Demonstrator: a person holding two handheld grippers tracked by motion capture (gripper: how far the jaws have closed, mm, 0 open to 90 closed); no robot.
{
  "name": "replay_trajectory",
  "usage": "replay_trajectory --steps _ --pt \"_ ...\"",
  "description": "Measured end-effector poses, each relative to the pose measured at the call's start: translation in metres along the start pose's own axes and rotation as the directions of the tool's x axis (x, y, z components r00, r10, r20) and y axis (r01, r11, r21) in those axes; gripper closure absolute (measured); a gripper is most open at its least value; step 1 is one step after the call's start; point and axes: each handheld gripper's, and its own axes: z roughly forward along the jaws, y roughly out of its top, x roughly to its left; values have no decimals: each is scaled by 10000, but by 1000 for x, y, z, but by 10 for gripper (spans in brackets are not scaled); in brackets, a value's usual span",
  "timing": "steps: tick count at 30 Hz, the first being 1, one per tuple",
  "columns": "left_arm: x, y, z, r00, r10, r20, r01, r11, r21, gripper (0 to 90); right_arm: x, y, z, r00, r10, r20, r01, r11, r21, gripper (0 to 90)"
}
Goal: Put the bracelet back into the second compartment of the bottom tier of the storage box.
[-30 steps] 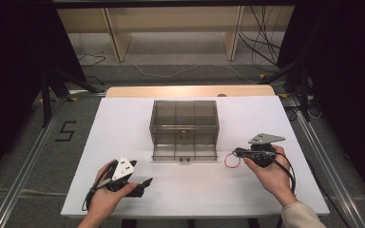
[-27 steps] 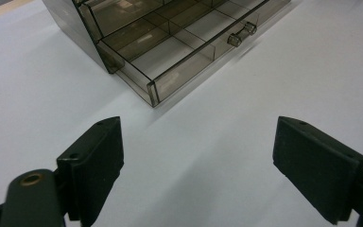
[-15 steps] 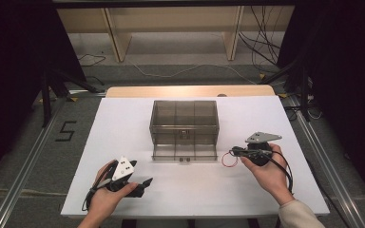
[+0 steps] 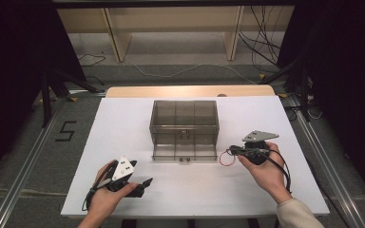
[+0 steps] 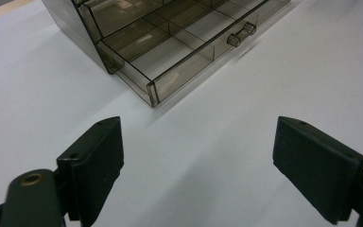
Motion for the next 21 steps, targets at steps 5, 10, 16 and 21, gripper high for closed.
replay_trajectory --steps 5,10,16,21 --pt "0 0 0 10000 5 1 -5 10000 5 169 1 1 1 10000 4 -6 -4 10000 -11 876" --pt "0 0 0 10000 3 -3 -3 10000 -1 169 2 3 2 10000 -45 -42 45 10000 -5 876" --pt "0 0 0 10000 1 2 -1 10000 3 170 4 5 4 9999 -101 -84 101 9999 -26 876" --pt "0 0 0 10000 5 8 -5 10000 3 170 6 9 6 9998 -152 -124 151 9999 -64 876"
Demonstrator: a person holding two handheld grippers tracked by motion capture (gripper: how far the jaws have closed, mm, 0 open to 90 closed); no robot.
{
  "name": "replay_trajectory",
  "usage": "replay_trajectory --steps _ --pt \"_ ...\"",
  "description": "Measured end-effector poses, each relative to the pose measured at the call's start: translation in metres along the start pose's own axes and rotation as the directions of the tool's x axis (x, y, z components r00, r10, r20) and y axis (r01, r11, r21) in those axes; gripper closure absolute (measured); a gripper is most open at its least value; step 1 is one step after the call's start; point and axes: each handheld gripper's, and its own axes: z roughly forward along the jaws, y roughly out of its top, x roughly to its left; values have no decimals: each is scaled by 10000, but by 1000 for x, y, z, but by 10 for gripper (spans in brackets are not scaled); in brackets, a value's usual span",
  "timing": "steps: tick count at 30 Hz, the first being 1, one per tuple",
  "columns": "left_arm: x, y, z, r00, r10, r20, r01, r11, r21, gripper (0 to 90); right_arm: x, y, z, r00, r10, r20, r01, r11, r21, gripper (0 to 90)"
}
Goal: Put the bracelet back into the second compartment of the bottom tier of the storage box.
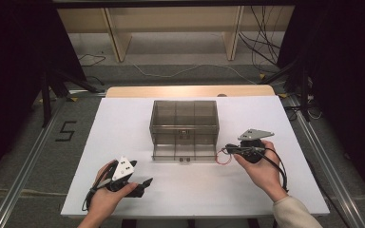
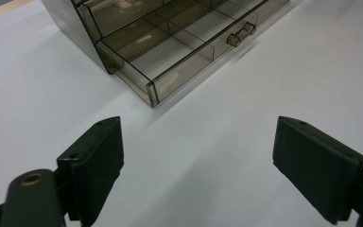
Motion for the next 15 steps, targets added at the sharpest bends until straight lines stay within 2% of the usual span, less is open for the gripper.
replay_trajectory --steps 15 --pt "0 0 0 10000 -5 13 5 10000 -2 170 6 7 5 9999 -116 -126 115 9999 -42 876"
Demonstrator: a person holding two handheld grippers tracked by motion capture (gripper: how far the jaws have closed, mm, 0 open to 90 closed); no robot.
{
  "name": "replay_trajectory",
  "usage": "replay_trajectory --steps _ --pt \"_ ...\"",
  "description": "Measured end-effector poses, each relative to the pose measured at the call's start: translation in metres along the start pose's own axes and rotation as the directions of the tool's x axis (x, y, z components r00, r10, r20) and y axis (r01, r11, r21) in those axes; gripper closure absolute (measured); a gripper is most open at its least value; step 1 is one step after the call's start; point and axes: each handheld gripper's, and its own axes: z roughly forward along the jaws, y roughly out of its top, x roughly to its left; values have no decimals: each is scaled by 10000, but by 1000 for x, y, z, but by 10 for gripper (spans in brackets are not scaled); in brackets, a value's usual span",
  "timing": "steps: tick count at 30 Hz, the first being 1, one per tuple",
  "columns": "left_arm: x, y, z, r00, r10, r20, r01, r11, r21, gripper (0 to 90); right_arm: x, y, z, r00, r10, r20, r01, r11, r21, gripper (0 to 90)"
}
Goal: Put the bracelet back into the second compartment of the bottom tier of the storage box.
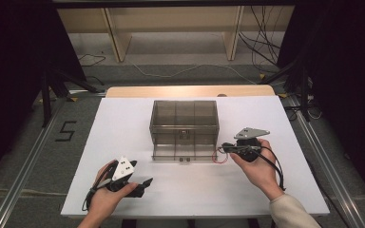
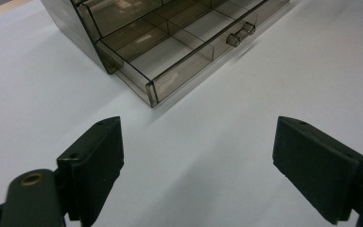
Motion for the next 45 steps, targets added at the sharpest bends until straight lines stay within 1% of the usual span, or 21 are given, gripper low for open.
replay_trajectory --steps 2,5,14,21,31,32,34,36,45 --pt "0 0 0 10000 48 5 -48 10000 33 170 1 1 1 10000 -55 -3 55 10000 -52 876" --pt "0 0 0 10000 7 7 -7 10000 -1 170 2 3 2 10000 -56 -32 56 10000 -47 876" --pt "0 0 0 10000 50 19 -50 10000 30 170 6 8 4 9999 -122 -102 121 9999 -63 876" --pt "0 0 0 10000 56 22 -56 10000 30 170 7 12 6 9996 -227 -137 225 9996 -175 876" --pt "0 0 0 10000 58 32 -58 10000 20 170 9 15 8 9995 -265 -186 261 9994 -208 876" --pt "-1 0 0 10000 59 35 -59 10000 18 170 9 16 9 9996 -204 -180 200 9995 -227 876" --pt "-1 0 0 10000 72 34 -73 10000 26 170 9 17 9 9994 -274 -217 269 9994 -206 876" --pt "-1 0 0 10000 75 38 -75 10000 24 170 10 18 10 9996 -222 -190 218 9995 -236 876" --pt "-1 1 0 10000 88 44 -88 10000 19 170 14 24 15 9991 -340 -269 332 9991 -281 876"
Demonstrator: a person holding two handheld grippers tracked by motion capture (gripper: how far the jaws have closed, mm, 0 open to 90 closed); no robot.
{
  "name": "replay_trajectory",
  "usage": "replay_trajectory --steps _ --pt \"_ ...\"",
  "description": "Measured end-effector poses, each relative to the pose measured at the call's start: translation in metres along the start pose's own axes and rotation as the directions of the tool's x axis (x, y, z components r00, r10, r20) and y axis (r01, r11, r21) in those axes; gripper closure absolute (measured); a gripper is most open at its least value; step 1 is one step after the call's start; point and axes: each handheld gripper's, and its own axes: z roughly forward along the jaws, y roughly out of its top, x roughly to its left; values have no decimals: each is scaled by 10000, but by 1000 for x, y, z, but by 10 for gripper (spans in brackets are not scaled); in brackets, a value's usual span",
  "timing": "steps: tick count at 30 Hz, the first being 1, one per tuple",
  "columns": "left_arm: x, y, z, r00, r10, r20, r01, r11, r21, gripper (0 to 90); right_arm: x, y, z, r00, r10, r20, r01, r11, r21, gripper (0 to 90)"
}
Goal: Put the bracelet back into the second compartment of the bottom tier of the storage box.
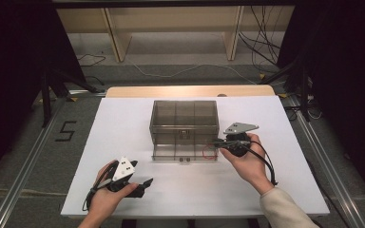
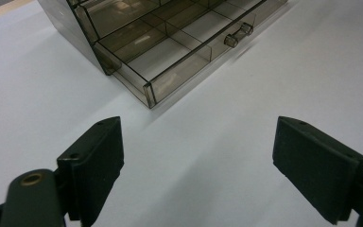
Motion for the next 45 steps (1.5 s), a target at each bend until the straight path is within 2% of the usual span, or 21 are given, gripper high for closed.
replay_trajectory --steps 45 --pt "-1 0 0 10000 -51 41 51 10000 -49 170 13 17 21 9994 -190 -276 189 9998 -47 876"
